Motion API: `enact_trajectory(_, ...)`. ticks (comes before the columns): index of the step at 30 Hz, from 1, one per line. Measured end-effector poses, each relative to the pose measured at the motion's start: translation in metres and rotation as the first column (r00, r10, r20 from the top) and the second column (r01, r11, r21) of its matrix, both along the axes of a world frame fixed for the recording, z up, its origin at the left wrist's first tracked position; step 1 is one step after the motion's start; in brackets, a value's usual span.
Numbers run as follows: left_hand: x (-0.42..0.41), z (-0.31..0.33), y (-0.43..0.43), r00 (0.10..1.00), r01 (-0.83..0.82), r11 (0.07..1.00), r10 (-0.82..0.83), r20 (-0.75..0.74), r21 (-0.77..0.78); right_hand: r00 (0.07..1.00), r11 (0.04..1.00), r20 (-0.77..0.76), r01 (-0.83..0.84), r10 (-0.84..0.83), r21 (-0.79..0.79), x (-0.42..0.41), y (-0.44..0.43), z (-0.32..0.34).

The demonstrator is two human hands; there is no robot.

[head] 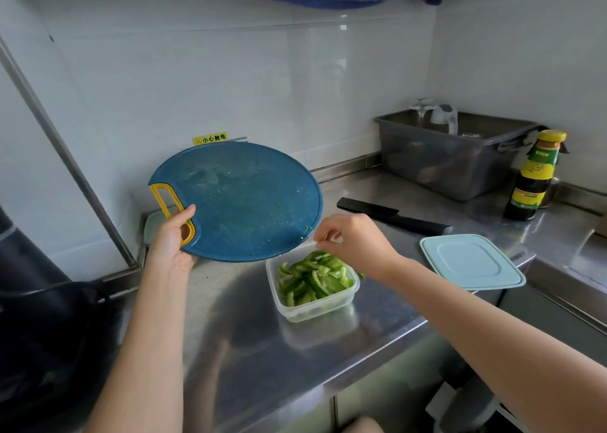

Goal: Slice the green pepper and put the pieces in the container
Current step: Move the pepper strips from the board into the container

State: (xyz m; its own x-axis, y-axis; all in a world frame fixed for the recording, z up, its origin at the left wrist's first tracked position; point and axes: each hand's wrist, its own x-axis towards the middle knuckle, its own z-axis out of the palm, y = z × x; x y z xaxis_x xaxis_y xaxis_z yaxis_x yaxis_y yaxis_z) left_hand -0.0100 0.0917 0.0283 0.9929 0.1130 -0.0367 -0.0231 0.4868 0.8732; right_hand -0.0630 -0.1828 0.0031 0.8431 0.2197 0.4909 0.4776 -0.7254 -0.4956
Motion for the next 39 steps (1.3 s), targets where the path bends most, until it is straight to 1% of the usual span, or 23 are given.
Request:
enact_trajectory(2,-0.001,-0.001,-0.001,1.0,-0.004,1.0,0.004,-0.01,0.008,0.998,0.995,0.049,0.041,-0.037,-0.091,0.006,0.002,0.0)
enact_trajectory(4,-0.003,-0.002,-0.001,1.0,-0.008,1.0,0.008,-0.017,0.01,1.0,0.979,0.0,-0.007,0.007,-0.202,0.006,0.003,-0.004)
enact_trajectory(5,-0.003,-0.002,-0.001,1.0,-0.008,1.0,0.008,-0.019,0.01,0.999,0.973,-0.033,-0.044,0.037,-0.227,0.004,0.003,-0.006)
enact_trajectory(6,-0.004,-0.001,-0.001,1.0,-0.007,1.0,0.007,-0.021,0.013,0.996,0.968,-0.05,-0.078,0.068,-0.237,-0.001,0.002,-0.008)
enact_trajectory(9,-0.004,0.0,0.001,0.999,-0.014,1.0,0.014,-0.031,0.028,0.981,0.959,-0.038,-0.194,0.19,-0.208,-0.015,-0.002,-0.01)
enact_trajectory(10,-0.004,0.001,0.001,0.999,-0.015,1.0,0.016,-0.033,0.024,0.979,0.957,-0.038,-0.205,0.201,-0.205,-0.018,-0.004,-0.01)
enact_trajectory(12,-0.002,0.001,0.0,0.999,-0.014,1.0,0.014,-0.04,0.001,0.986,0.968,-0.046,-0.167,0.162,-0.185,-0.019,-0.009,-0.01)
enact_trajectory(13,-0.001,0.001,-0.001,0.999,-0.016,1.0,0.015,-0.047,-0.011,0.991,0.981,-0.053,-0.127,0.121,-0.148,-0.017,-0.012,-0.009)
enact_trajectory(16,0.001,0.001,-0.006,0.997,-0.031,0.998,0.027,-0.076,-0.046,0.994,0.999,-0.11,0.019,-0.014,0.048,-0.01,-0.024,-0.003)
enact_trajectory(18,0.004,0.001,-0.007,0.995,-0.04,0.996,0.032,-0.099,-0.081,0.983,0.986,-0.146,0.13,-0.114,0.106,-0.005,-0.035,0.002)
enact_trajectory(19,0.006,0.0,-0.007,0.993,-0.053,0.993,0.042,-0.114,-0.101,0.972,0.981,-0.178,0.172,-0.154,0.091,-0.001,-0.042,0.003)
enact_trajectory(20,0.008,-0.001,-0.009,0.99,-0.066,0.989,0.049,-0.134,-0.129,0.955,0.978,-0.223,0.206,-0.194,0.031,0.002,-0.049,0.003)
enact_trajectory(22,0.009,0.0,-0.016,0.983,-0.076,0.979,0.043,-0.176,-0.189,0.908,0.96,-0.317,0.237,-0.274,-0.151,0.006,-0.059,-0.001)
enact_trajectory(24,0.009,0.002,-0.028,0.974,-0.074,0.964,0.015,-0.226,-0.256,0.865,0.941,-0.4,0.205,-0.303,-0.271,0.009,-0.06,-0.01)
enact_trajectory(26,0.009,0.003,-0.039,0.958,-0.092,0.942,-0.005,-0.288,-0.323,0.86,0.942,-0.45,0.095,-0.241,-0.323,0.01,-0.054,-0.018)
enact_trajectory(27,0.011,0.002,-0.043,0.95,-0.098,0.933,-0.016,-0.312,-0.346,0.861,0.946,-0.47,0.038,-0.194,-0.322,0.012,-0.05,-0.021)
enact_trajectory(29,0.014,-0.001,-0.051,0.938,-0.106,0.911,-0.041,-0.343,-0.399,0.853,0.964,-0.503,0.001,-0.138,-0.264,0.013,-0.044,-0.022)
enact_trajectory(31,0.017,-0.005,-0.059,0.933,-0.11,0.898,-0.055,-0.356,-0.425,0.866,0.966,-0.477,0.028,-0.151,-0.255,0.014,-0.042,-0.024)
enact_trajectory(34,0.027,-0.013,-0.069,0.926,-0.114,0.905,-0.053,-0.374,-0.41,0.896,0.932,-0.373,0.106,-0.241,-0.348,0.011,-0.036,-0.036)
enact_trajectory(37,0.035,-0.023,-0.079,0.923,-0.101,0.912,-0.064,-0.38,-0.398,0.904,0.932,-0.333,0.155,-0.268,-0.327,0.009,-0.034,-0.041)
enact_trajectory(39,0.035,-0.026,-0.089,0.928,-0.119,0.904,-0.046,-0.371,-0.41,0.895,0.945,-0.357,0.171,-0.267,-0.278,0.008,-0.039,-0.037)
